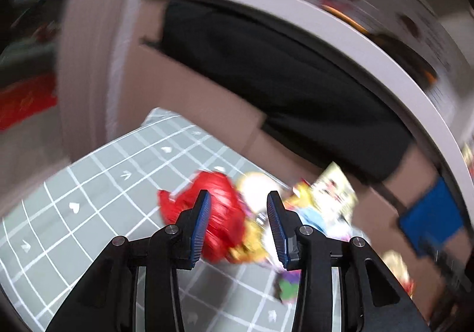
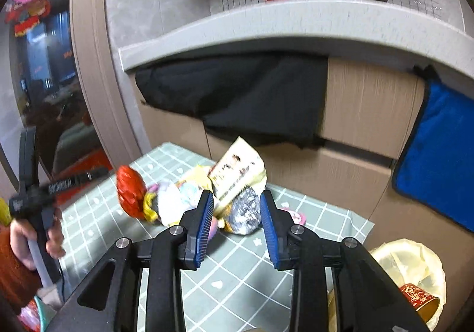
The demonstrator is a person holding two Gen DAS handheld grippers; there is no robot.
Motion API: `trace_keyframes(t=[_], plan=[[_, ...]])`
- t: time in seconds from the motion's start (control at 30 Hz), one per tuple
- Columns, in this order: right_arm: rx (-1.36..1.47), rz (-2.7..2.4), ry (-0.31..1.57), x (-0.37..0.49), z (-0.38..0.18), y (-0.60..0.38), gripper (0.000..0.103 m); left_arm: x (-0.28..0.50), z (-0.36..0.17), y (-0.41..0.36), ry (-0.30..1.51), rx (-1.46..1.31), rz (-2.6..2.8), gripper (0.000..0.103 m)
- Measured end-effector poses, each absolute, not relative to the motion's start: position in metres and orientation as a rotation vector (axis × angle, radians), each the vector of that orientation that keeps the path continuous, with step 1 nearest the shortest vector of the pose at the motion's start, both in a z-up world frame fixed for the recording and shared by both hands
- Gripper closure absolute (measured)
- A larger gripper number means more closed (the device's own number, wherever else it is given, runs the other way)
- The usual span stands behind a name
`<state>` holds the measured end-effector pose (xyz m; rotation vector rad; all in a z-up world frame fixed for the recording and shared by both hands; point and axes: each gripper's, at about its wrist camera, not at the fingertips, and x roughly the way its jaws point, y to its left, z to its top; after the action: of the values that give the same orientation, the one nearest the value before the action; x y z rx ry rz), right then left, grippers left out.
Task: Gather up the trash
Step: 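Grasp the red plastic bag with the left gripper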
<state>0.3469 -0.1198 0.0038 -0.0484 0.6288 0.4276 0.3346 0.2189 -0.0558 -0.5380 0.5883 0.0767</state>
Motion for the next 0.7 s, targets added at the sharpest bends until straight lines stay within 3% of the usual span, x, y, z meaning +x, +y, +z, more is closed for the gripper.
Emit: trace_keyframes(t=[0.13,0.27,0.43,0.57,0.7], plan=[[-0.014,0.449,0.696,0.358,-0.019,-0.119,0.072,0.366,-0.084,0.233,0.645,-0.631,0.092,0.057],[-0.026,0.458,0.733,0.361,-0.035,-0.114,0.072,0.385,-0.104,0.224,0.705,-0.549,0.100,0.049],[-0.077,0.459,0.766,0.359,-0.049,-0.110,0.072,0.386,-0.107,0.213,0.717,-0.442,0.101,0.048],[-0.040,0.487,0.793,0.361,-0.055,-0.108,0.072,0.382,-0.106,0.211,0.739,-0.428,0.097,0.048],[0.009,0.529,0.819,0.362,-0.060,-0.097,0.072,0.374,-0.104,0.208,0.738,-0.402,0.081,0.057]])
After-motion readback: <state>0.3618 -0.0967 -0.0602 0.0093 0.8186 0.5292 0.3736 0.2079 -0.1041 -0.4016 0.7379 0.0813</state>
